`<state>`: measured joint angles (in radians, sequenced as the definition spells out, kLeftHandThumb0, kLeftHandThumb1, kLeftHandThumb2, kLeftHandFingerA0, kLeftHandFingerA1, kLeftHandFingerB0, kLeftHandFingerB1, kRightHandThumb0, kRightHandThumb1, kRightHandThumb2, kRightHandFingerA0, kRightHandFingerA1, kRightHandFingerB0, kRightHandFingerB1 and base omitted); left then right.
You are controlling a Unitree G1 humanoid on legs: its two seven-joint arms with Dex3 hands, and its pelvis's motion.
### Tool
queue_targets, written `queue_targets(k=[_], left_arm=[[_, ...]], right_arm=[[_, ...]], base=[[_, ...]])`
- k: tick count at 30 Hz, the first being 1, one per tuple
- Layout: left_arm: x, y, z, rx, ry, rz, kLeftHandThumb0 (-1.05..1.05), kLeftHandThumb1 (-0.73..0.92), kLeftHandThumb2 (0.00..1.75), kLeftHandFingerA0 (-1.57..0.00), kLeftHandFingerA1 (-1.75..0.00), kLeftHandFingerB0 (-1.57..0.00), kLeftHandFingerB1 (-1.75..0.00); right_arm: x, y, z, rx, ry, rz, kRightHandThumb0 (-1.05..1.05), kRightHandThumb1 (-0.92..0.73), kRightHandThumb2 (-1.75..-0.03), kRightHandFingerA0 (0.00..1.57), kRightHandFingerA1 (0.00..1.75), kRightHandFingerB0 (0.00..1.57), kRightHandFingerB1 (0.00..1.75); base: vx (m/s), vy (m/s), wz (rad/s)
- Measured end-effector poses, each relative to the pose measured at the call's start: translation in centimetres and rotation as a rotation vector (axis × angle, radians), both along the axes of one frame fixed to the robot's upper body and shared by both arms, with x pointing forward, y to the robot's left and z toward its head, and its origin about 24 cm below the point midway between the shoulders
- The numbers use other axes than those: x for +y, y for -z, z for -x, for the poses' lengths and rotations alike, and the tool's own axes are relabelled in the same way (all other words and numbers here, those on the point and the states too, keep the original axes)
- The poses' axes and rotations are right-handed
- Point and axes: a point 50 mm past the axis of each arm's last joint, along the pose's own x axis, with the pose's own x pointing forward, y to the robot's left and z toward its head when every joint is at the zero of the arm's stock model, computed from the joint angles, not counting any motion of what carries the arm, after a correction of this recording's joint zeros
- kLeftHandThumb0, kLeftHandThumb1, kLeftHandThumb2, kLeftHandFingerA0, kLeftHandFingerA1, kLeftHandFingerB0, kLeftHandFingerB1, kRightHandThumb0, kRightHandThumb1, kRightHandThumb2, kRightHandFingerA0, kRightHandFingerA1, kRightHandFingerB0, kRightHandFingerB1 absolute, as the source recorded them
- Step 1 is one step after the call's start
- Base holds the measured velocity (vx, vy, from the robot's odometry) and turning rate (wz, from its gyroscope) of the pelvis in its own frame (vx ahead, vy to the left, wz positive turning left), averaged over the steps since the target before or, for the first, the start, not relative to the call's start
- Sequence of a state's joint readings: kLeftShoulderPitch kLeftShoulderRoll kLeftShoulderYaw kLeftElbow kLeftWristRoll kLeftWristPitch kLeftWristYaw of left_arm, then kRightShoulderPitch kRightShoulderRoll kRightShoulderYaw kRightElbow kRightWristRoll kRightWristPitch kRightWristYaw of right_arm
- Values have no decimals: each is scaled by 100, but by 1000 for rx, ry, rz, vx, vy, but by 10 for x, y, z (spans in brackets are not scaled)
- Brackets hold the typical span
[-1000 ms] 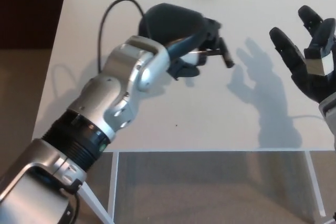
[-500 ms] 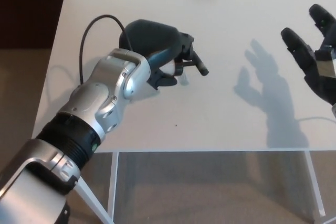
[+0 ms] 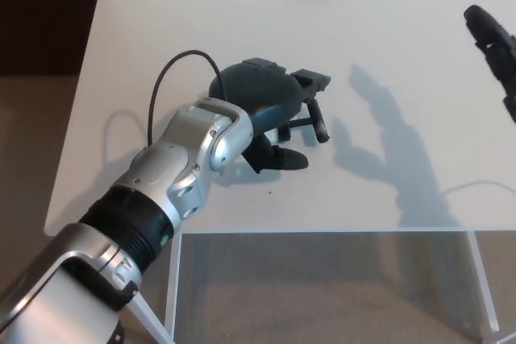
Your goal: The robot walks towards a desk on which an air pump is kept in the middle. It lifts it up and holds it with its left hand and uses its right hand to compress it by pushing its handle inwards.
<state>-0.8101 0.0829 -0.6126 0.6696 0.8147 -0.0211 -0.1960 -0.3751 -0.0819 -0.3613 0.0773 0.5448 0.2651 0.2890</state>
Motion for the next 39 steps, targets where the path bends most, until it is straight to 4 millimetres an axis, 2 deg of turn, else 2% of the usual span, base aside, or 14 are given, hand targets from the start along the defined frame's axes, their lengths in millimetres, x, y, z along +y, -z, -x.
queue_targets(k=[9,10,11,12,14,15,16,18,19,28,29,35,36,39], left_arm=[[0,-7,3,12,8,18,-103,66,103,0,0,0,0],[3,-11,2,0,5,27,-104,83,67,0,0,0,0],[6,-15,1,-10,0,33,-104,83,67,0,0,0,0],[8,-19,1,-18,-3,37,-97,78,64,0,0,0,0],[15,-28,0,-44,-12,58,-97,78,64,0,0,0,0],[19,-34,-1,-64,-14,70,-96,59,99,0,0,0,-6],[23,-43,0,-92,-16,84,-93,57,95,0,0,0,-7],[32,-60,1,-147,-23,119,-93,57,95,0,0,0,-7],[36,-65,1,-164,-26,131,-90,55,93,0,0,0,-8],[73,-117,18,-333,-53,256,-90,53,92,0,0,0,-5],[79,-126,21,-363,-57,273,-92,52,93,0,0,0,-3],[111,-168,43,-504,-78,353,-75,45,79,0,0,0,-1],[116,-172,47,-519,-85,367,-49,32,71,0,-15,0,-24],[126,-178,54,-541,-100,388,-42,35,67,-5,-22,0,-27]], right_arm=[[12,-25,25,-127,-46,88,-37,-46,-107,0,47,0,47],[13,-29,29,-146,-52,110,-88,-92,-70,17,29,12,25],[14,-32,32,-157,-56,127,-88,-92,-70,17,29,12,25],[14,-34,34,-167,-58,142,-85,-75,-112,13,46,0,34],[14,-39,40,-188,-62,181,-85,-75,-112,13,46,0,34],[14,-41,43,-198,-62,198,-76,-56,-90,5,39,8,30],[14,-42,45,-206,-61,214,-37,-35,-80,0,45,0,42],[11,-45,50,-218,-56,236,-37,-35,-80,0,45,0,42],[11,-46,52,-223,-53,242,-22,-52,-58,14,32,15,28],[-2,-55,73,-256,2,318,-2,-59,-57,22,33,17,27],[-3,-56,77,-261,9,328,5,-42,-88,11,49,5,45],[-6,-61,93,-283,38,369,8,-49,-95,5,48,2,45],[-7,-61,96,-285,42,373,4,-64,-59,15,34,13,26],[-8,-61,100,-284,50,380,2,-64,-59,13,35,12,26]], base=[[0,0,0],[0,0,0],[0,0,0],[0,0,0],[0,0,0],[0,0,0],[0,0,0],[0,0,0],[0,0,0],[0,0,0],[0,0,0],[0,0,0],[0,0,0],[0,0,0]])
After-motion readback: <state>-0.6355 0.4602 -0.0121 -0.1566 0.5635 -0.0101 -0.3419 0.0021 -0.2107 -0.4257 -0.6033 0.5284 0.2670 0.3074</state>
